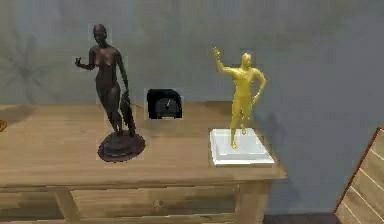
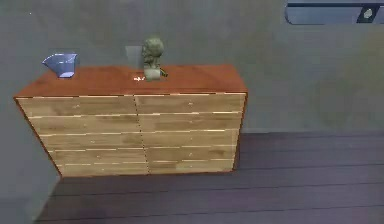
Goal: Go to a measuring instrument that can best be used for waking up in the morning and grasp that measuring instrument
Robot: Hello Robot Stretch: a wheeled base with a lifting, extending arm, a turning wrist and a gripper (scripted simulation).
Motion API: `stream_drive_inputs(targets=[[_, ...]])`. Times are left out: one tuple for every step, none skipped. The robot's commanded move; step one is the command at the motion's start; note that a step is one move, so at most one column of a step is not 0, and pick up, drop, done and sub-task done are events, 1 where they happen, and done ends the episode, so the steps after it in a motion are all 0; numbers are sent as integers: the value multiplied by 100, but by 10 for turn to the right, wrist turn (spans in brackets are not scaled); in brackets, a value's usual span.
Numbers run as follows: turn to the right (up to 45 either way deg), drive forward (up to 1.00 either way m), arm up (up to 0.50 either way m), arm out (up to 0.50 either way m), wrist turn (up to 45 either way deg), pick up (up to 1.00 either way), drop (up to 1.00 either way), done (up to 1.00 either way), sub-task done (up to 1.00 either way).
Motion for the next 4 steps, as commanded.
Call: stream_drive_inputs(targets=[[-450,0,0,0,0,0,0,0,0],[-450,0,0,0,0,0,0,0,0],[0,0,50,0,0,0,0,0,0],[0,0,38,0,0,0,0,0,0]])
